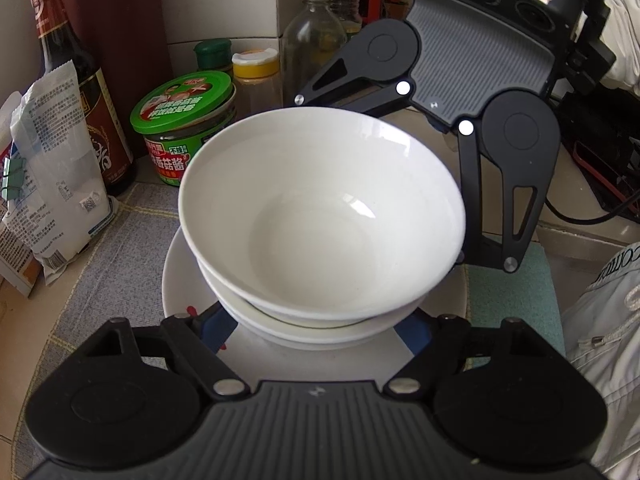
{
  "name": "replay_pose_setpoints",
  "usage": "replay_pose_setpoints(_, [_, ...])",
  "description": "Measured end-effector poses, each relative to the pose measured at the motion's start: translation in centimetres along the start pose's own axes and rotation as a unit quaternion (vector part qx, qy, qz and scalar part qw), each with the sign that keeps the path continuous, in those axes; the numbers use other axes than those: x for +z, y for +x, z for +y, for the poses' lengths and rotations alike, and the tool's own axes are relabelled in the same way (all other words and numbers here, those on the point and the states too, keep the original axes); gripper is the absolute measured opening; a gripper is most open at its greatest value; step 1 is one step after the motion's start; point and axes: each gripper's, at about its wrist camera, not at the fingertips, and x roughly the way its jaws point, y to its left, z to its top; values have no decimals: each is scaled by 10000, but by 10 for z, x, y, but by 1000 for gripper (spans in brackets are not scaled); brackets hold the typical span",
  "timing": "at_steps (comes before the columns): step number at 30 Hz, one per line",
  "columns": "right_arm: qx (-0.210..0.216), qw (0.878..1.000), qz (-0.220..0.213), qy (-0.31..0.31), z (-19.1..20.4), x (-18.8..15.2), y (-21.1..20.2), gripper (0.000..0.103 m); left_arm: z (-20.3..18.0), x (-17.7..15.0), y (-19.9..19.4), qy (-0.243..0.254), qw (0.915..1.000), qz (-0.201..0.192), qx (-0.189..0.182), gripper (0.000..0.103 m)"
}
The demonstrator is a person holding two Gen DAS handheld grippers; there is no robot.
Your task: Organize plates and bowls
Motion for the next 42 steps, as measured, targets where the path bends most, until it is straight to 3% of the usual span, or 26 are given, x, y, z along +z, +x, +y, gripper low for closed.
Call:
replay_pose_setpoints(6, [-70,10000,20,-17,2,1,0,87,1,1,-1,-32,10000,-4,-7,84])
replay_pose_setpoints(10, [-121,9999,-71,29,4,-1,-3,102,-6,1,-3,96,9998,-10,187,98])
replay_pose_setpoints(15, [-68,9997,-152,156,8,-1,-8,103,-11,-7,-10,86,9990,-12,445,99])
replay_pose_setpoints(20, [-333,9992,-64,209,18,0,-11,103,-21,-18,-31,-115,9960,-378,802,100])
replay_pose_setpoints(24, [-552,9974,-10,454,26,-3,-13,103,-32,-28,-54,-393,9836,-887,1521,102])
replay_pose_setpoints(28, [-989,9921,13,768,41,2,-21,103,-51,-34,-74,-274,9646,-1299,2279,102])
replay_pose_setpoints(30, [-1270,9877,83,908,52,5,-24,103,-63,-37,-82,-244,9564,-1561,2455,102])
replay_pose_setpoints(33, [-1643,9776,159,1307,70,12,-30,103,-76,-41,-95,-460,9507,-1927,2387,102])
replay_pose_setpoints(36, [-1970,9576,227,2088,87,15,-34,103,-93,-49,-106,-736,9416,-2155,2481,102])
replay_pose_setpoints(38, [-2235,9387,230,2615,104,14,-41,103,-100,-50,-112,-1006,9410,-1993,2542,102])
replay_pose_setpoints(42, [-2667,8967,151,3529,133,13,-55,103,-104,-56,-127,-1876,9262,-1469,2922,102])
